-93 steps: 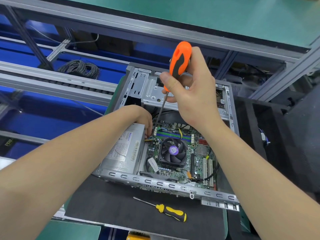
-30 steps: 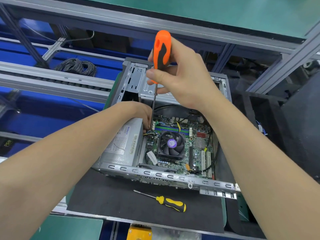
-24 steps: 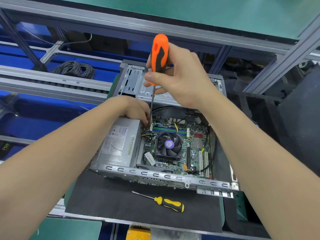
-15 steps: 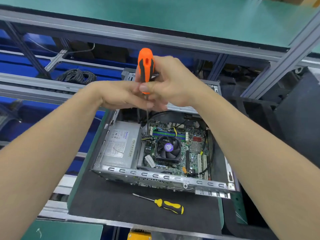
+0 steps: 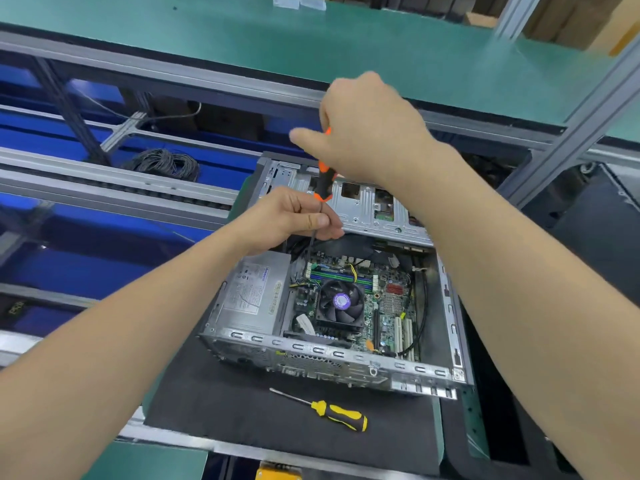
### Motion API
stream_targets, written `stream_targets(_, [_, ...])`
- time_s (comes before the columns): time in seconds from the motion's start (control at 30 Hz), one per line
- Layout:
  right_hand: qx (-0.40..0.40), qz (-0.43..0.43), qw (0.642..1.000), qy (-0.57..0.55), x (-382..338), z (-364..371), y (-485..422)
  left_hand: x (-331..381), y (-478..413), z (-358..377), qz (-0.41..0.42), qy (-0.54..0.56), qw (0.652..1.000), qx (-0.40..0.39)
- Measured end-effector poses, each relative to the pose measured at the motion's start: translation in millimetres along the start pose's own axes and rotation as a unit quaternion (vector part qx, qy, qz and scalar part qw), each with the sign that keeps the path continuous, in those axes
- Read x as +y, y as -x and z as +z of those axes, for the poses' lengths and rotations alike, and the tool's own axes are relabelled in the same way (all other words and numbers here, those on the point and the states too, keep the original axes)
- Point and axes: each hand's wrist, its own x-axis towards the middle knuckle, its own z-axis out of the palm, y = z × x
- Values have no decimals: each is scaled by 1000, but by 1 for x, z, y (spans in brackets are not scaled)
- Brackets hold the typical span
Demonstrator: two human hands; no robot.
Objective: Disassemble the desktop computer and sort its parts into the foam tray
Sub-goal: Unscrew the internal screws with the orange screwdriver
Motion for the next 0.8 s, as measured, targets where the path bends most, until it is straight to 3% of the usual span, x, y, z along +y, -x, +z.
stream_targets(0.27, [-108, -47, 993, 20, 6, -6, -11, -1, -7, 1, 1, 18, 1000, 18])
stream_targets(0.47, [-126, -141, 982, 13, 15, -11, -8, -4, -8, 5, 9, 13, 999, 35])
stream_targets(0.63, [-178, -256, 950, -15, 23, -17, -10, -9, -3, 4, 31, 15, 996, 80])
stream_targets(0.8, [-189, -284, 940, -24, 24, -22, -20, -8, 0, 3, 44, 8, 992, 114])
